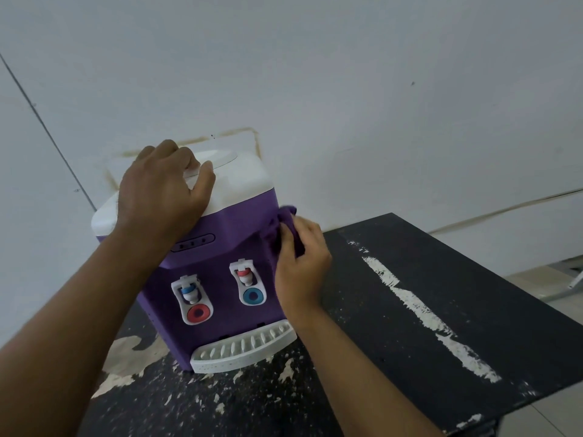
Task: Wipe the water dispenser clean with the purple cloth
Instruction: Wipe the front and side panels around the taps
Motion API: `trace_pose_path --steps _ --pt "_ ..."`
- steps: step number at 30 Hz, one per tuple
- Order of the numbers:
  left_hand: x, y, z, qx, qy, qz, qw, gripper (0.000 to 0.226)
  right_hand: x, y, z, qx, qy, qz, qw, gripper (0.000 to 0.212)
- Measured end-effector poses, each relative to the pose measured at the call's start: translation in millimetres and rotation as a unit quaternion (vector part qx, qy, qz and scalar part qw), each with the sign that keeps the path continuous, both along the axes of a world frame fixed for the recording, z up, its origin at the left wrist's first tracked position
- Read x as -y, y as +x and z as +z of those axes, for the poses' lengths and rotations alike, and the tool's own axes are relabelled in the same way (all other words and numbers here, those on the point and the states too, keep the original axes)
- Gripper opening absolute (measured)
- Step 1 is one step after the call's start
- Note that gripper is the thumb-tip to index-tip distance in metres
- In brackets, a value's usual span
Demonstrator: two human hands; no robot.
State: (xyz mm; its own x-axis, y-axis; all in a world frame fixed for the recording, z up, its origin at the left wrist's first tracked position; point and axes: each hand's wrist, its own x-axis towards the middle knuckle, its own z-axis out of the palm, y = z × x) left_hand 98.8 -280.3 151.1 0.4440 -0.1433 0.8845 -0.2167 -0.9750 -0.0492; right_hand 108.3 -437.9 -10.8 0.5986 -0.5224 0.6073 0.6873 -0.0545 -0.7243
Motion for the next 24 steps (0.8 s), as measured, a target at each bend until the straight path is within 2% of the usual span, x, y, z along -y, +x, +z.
trace_pose_path --steps 2,4,10,12,17,19,21,24 --pt "-0.3 -1.1 1.3 -0.009 0.005 -0.008 1.0 0.036 2.5 4.8 19.3 0.042 -0.029 -0.014 0.999 0.026" --pt "-1.2 -2.2 3.1 -0.018 0.012 -0.012 1.0 0.037 5.7 13.1 32.7 0.035 -0.023 -0.01 0.999 0.024" --pt "-3.0 -1.3 9.9 -0.054 0.002 -0.033 0.998 0.028 13.1 21.3 -1.0 -0.122 0.006 0.063 0.99 0.023" --pt "-3.2 -1.3 9.8 -0.055 0.0 -0.034 0.998 0.027 12.9 13.6 -16.3 -0.138 0.006 0.065 0.988 0.022" --pt "-3.4 -0.9 9.5 -0.056 0.002 -0.031 0.998 0.029 5.9 5.8 5.2 0.011 -0.029 -0.003 1.0 0.022" --pt "-3.0 -1.2 9.7 -0.057 0.003 -0.031 0.998 0.031 5.6 13.9 23.2 0.037 -0.04 -0.01 0.998 0.023" --pt "-3.0 -1.8 10.0 -0.057 0.003 -0.03 0.998 0.031 9.0 23.8 31.6 0.006 -0.022 0.013 1.0 0.021" --pt "-2.0 -3.2 9.6 -0.059 -0.001 -0.027 0.998 0.034 17.2 32.8 9.5 -0.092 -0.008 0.071 0.993 0.023"
